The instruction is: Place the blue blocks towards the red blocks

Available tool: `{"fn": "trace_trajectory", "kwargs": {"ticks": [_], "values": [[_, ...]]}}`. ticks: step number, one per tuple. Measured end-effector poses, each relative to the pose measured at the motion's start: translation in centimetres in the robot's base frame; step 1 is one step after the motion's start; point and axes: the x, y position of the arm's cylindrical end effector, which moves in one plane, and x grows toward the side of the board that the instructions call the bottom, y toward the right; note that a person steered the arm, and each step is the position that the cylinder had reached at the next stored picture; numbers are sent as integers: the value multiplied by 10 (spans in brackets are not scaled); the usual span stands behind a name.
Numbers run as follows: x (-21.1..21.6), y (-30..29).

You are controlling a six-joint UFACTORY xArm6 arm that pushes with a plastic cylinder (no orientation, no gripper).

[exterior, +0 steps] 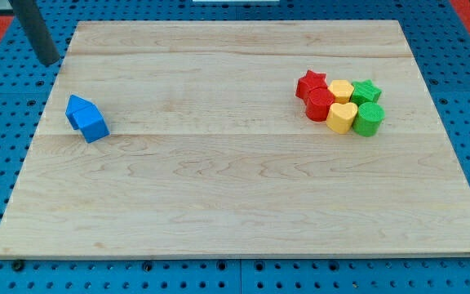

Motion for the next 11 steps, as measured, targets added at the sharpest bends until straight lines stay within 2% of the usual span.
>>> {"fn": "trace_trajectory", "kwargs": {"ticks": [1,2,3,4,5,6,7,8,9,11], "values": [[93,14],[112,27],[110,77],[122,103],[77,94],[57,98],[80,160],[88,148],[115,178],[123,284]]}}
